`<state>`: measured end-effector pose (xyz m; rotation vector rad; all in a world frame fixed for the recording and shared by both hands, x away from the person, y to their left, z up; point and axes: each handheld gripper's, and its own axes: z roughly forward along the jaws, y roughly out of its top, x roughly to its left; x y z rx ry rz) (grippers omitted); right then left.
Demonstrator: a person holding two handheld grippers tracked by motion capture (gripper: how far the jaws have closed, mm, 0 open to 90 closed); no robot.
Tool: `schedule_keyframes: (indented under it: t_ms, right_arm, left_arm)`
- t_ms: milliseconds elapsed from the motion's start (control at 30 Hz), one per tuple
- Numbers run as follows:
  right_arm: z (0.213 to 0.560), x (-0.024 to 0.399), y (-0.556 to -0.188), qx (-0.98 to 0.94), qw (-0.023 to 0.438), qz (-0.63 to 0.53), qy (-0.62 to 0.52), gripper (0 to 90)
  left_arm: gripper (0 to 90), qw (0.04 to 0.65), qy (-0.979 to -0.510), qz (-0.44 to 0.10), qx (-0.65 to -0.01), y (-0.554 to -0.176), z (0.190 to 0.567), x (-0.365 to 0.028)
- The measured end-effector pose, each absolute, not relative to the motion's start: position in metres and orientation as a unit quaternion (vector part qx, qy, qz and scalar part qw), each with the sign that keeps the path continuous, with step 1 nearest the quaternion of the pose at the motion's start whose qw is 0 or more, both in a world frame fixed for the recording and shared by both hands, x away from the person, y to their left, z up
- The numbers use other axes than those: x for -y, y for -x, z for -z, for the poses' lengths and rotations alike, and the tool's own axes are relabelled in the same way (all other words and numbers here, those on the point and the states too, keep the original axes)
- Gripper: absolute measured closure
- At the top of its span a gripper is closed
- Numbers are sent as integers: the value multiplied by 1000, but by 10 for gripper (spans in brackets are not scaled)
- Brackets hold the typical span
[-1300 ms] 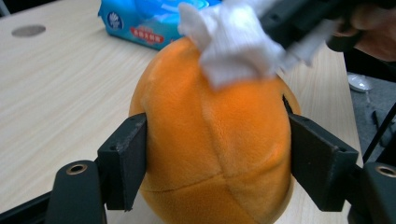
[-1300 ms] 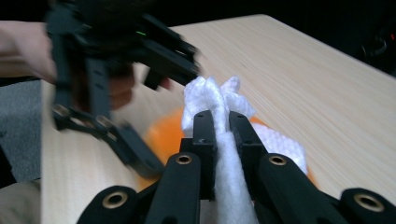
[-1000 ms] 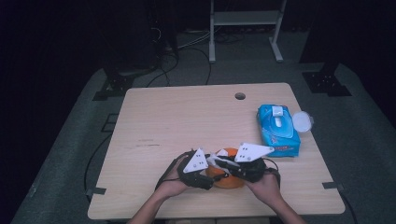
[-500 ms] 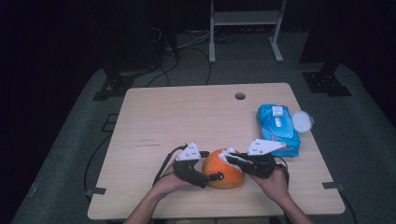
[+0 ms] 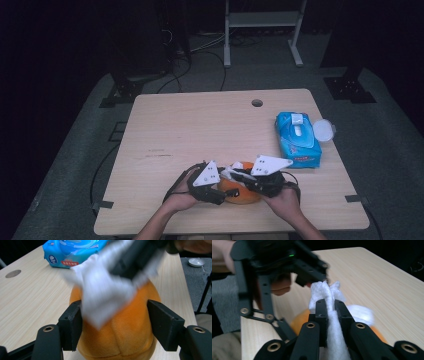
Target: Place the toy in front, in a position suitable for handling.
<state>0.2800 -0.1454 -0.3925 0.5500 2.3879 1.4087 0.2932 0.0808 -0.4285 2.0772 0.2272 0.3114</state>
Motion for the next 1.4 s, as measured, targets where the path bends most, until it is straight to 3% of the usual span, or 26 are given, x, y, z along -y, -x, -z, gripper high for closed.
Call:
schedule_keyframes:
  t_ms: [300, 467, 733, 800, 933, 1100, 1233, 1400]
  right_arm:
    - [403, 189, -302, -814, 120, -506, -259, 820]
    - [404, 178, -297, -822, 131, -495, -250, 819]
    - [405, 146, -278, -843, 145, -483, -188, 817]
    - [406, 144, -276, -845, 152, -478, -183, 816]
    - [405, 147, -277, -840, 151, -485, -192, 816]
    - [392, 154, -275, -823, 165, -508, -193, 817]
    - [386, 155, -272, -812, 184, -518, -194, 817]
    - [400, 146, -277, -830, 185, -490, -192, 816]
  left_arm:
    - [296, 499, -852, -98, -121, -303, 433, -90]
    - [147, 510, -843, -80, -150, -308, 426, -93]
    - [87, 468, -866, -79, -156, -306, 432, -79]
    - [102, 468, -867, -79, -152, -306, 431, -80]
    - [292, 473, -864, -98, -143, -303, 428, -81]
    - [372, 514, -836, -156, -115, -297, 417, -80]
    - [371, 515, -825, -216, -87, -294, 416, -77]
    - [283, 503, -839, -190, -87, -298, 430, -75]
